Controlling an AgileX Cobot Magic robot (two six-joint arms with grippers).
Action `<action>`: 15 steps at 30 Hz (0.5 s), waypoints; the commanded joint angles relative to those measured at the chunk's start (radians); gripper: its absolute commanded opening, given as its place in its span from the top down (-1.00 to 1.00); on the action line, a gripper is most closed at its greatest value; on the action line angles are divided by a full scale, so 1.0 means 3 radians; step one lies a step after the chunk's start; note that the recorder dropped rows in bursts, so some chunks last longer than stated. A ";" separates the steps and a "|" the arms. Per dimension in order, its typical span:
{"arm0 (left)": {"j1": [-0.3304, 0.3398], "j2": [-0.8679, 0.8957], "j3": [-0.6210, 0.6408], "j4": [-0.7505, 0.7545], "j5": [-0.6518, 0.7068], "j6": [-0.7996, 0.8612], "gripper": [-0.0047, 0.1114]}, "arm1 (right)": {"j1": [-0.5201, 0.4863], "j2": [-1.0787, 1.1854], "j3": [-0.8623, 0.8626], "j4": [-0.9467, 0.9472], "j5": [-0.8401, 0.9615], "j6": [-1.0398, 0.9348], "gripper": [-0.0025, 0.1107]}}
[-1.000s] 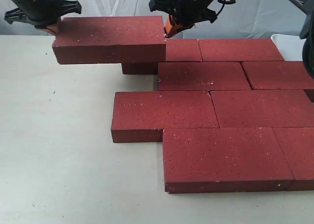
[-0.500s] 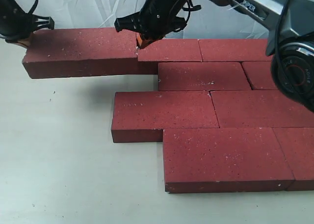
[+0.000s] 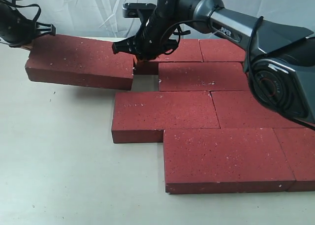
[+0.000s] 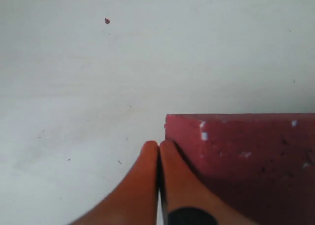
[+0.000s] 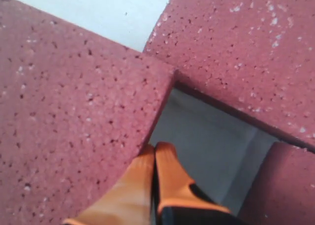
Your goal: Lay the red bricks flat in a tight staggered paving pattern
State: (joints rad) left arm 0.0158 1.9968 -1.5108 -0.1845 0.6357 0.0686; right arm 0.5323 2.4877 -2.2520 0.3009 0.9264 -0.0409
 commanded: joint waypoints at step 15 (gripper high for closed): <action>-0.0026 0.0194 0.0032 -0.0216 0.0105 -0.0003 0.92 | 0.0130 0.0060 -0.0022 0.0580 -0.0144 -0.0009 0.97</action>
State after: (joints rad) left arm 0.0305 2.0502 -1.5045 -0.1614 0.6538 0.0746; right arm 0.5339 2.5083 -2.2520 0.3473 0.9264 -0.0409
